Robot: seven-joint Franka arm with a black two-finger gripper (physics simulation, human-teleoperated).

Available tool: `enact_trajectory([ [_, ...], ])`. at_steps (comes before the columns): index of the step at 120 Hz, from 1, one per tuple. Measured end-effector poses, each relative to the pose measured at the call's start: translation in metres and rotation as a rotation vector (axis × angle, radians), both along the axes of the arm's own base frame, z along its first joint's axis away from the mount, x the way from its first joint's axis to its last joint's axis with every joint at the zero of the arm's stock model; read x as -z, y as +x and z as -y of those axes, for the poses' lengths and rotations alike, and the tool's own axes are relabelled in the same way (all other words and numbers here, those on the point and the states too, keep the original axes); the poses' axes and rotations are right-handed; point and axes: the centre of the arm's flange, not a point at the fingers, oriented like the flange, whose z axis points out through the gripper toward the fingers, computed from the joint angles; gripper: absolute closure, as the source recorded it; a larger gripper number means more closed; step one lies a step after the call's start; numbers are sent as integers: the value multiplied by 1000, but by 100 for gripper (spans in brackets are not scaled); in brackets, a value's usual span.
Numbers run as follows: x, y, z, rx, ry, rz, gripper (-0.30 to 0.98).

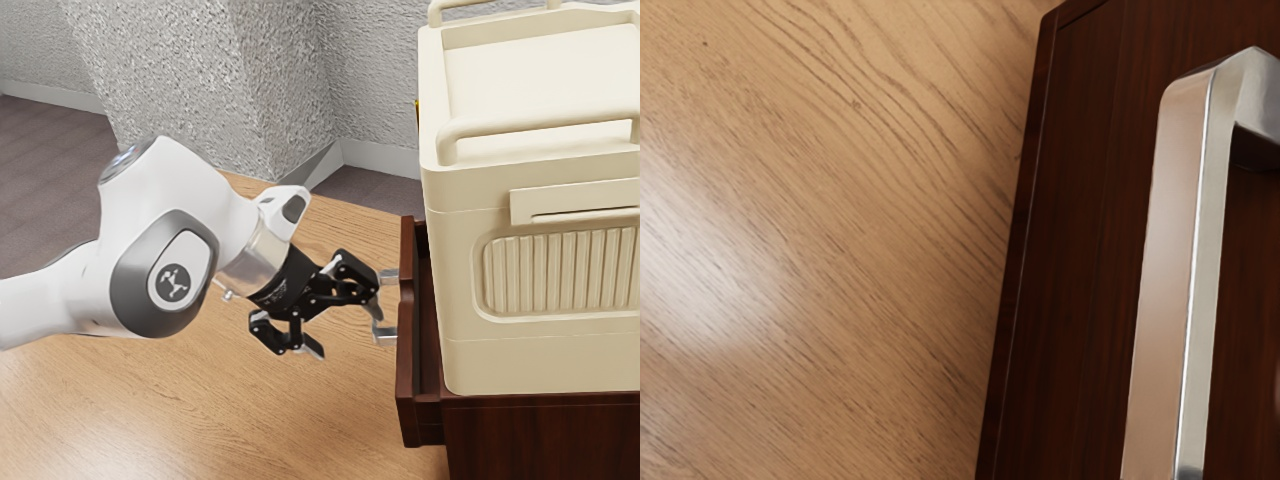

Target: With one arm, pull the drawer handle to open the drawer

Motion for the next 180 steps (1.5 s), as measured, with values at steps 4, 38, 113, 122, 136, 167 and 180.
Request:
enact_trajectory([
  [4,0,0,0,0,0,0,4],
  [38,-1,0,1,-4,0,2,37],
  [113,-16,-3,-4,-7,26,34,60],
  [122,-18,-4,-1,-3,26,36,65],
  [136,-20,-6,0,-4,26,39,70],
  [167,-29,-13,-5,-11,46,52,76],
  [180,-29,-14,-7,-15,48,47,76],
])
